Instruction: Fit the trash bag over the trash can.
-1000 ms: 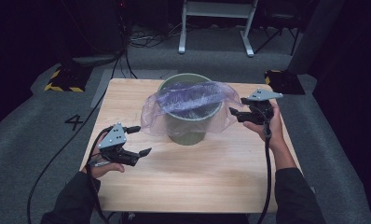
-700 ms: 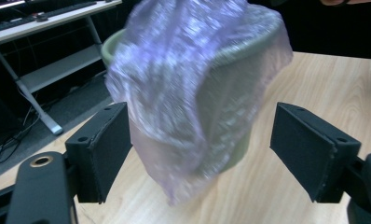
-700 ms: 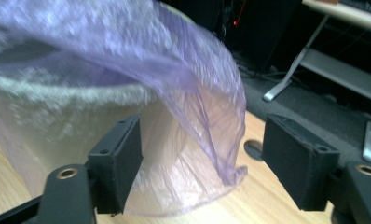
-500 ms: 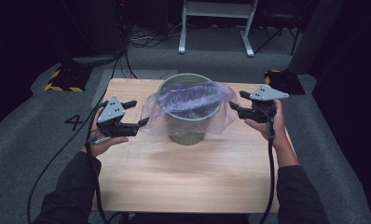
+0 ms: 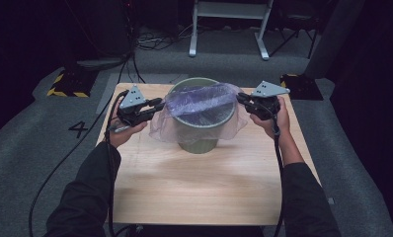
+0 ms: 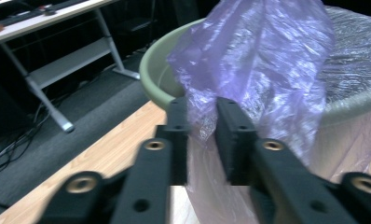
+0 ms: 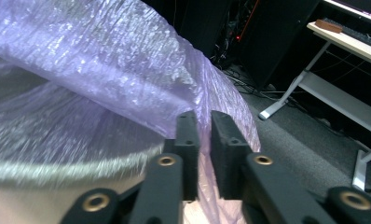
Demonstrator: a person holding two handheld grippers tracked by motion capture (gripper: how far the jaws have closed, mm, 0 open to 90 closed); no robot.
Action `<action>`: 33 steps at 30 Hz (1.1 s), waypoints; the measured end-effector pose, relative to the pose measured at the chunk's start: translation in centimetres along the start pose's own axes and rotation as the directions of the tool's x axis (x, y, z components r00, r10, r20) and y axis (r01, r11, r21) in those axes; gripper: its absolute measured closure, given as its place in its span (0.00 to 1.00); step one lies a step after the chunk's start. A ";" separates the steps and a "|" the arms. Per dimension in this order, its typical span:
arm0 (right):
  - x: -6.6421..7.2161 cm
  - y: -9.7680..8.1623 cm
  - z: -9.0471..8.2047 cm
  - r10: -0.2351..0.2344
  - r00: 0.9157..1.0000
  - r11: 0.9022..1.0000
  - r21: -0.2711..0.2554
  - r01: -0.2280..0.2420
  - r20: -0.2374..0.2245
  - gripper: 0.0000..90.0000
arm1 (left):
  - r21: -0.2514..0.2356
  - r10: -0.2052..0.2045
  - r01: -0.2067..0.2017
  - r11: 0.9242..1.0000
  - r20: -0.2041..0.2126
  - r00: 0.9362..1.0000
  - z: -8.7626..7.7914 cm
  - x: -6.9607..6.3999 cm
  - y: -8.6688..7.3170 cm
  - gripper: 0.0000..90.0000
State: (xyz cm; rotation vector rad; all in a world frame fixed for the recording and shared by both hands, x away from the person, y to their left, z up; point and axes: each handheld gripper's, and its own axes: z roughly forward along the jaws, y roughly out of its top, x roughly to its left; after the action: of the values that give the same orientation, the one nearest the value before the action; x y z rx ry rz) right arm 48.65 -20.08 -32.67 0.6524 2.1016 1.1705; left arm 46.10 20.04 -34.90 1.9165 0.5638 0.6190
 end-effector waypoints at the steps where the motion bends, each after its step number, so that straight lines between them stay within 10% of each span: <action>1: 0.0 0.3 0.3 0.002 1.000 1.000 -0.006 -0.002 0.000 0.98 | 0.010 -0.001 0.001 1.000 -0.010 1.000 0.6 0.3 0.1 0.98; 13: -1.6 0.5 3.2 0.108 0.991 0.993 0.038 -0.112 0.077 1.00 | 0.025 -0.133 0.134 0.991 -0.038 0.990 3.8 2.8 -0.1 1.00; 18: -2.0 -0.3 4.9 0.148 0.986 0.984 0.088 -0.155 0.079 1.00 | 0.083 -0.223 0.224 0.971 -0.017 0.975 5.9 4.1 -1.7 1.00; 33: -2.0 -2.2 7.0 0.234 0.972 0.964 0.120 -0.236 0.027 1.00 | 0.080 -0.288 0.288 0.954 -0.016 0.957 8.7 3.9 -1.9 1.00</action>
State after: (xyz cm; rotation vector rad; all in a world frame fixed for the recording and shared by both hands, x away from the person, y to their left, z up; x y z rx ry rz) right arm 54.84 -18.61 -36.82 0.9865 2.1414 1.1650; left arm 54.39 17.32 -39.16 1.8617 0.8650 0.4163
